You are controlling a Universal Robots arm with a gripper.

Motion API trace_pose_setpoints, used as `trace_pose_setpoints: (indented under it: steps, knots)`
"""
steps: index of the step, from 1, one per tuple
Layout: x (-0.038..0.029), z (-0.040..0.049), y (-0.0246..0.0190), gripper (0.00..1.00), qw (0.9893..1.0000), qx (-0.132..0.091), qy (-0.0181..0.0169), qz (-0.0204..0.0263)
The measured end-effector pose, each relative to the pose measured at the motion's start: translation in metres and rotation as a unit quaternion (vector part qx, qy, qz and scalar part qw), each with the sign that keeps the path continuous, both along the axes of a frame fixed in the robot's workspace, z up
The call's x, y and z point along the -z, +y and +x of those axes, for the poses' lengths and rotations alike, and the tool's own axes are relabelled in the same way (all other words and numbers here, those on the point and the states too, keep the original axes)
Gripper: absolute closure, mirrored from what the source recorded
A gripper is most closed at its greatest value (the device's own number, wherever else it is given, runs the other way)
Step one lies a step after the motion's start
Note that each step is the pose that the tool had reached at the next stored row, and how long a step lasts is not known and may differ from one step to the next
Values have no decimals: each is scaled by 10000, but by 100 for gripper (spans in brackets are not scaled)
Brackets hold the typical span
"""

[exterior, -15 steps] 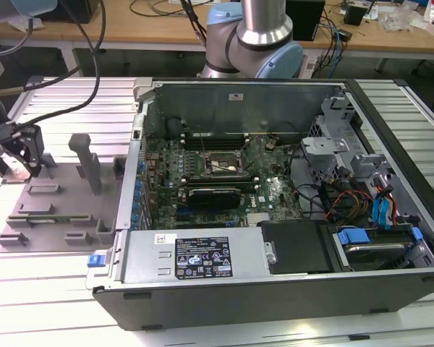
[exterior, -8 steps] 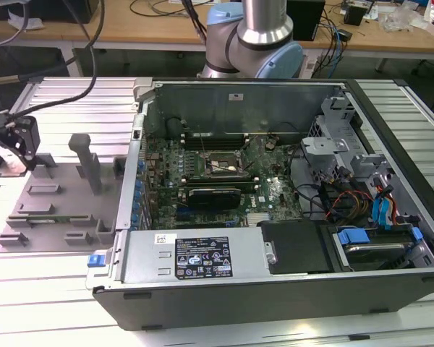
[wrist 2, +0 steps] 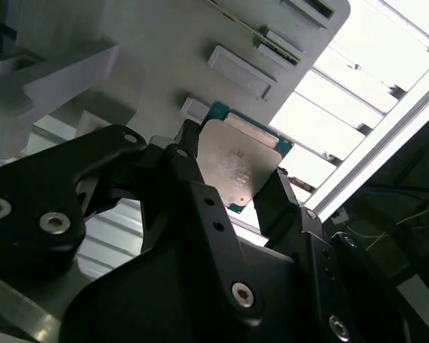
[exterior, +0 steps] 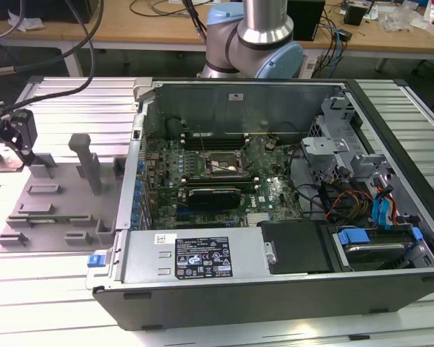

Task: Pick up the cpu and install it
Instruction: 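Pick up the cpu and move it towards the insertion slot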

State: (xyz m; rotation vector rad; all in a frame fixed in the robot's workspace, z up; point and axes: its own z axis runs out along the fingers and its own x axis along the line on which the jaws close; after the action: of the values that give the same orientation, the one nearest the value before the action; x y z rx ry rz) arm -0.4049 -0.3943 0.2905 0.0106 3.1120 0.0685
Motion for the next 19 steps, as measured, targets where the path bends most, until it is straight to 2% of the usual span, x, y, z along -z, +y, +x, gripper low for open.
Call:
trace_pose_setpoints:
  steps: [7, 10, 19]
  knots:
    - [-89, 0, 0, 45, 10000, 0, 0, 0]
    - [-177, 0, 0, 45, 10000, 0, 0, 0]
    - [-342, 0, 0, 45, 10000, 0, 0, 0]
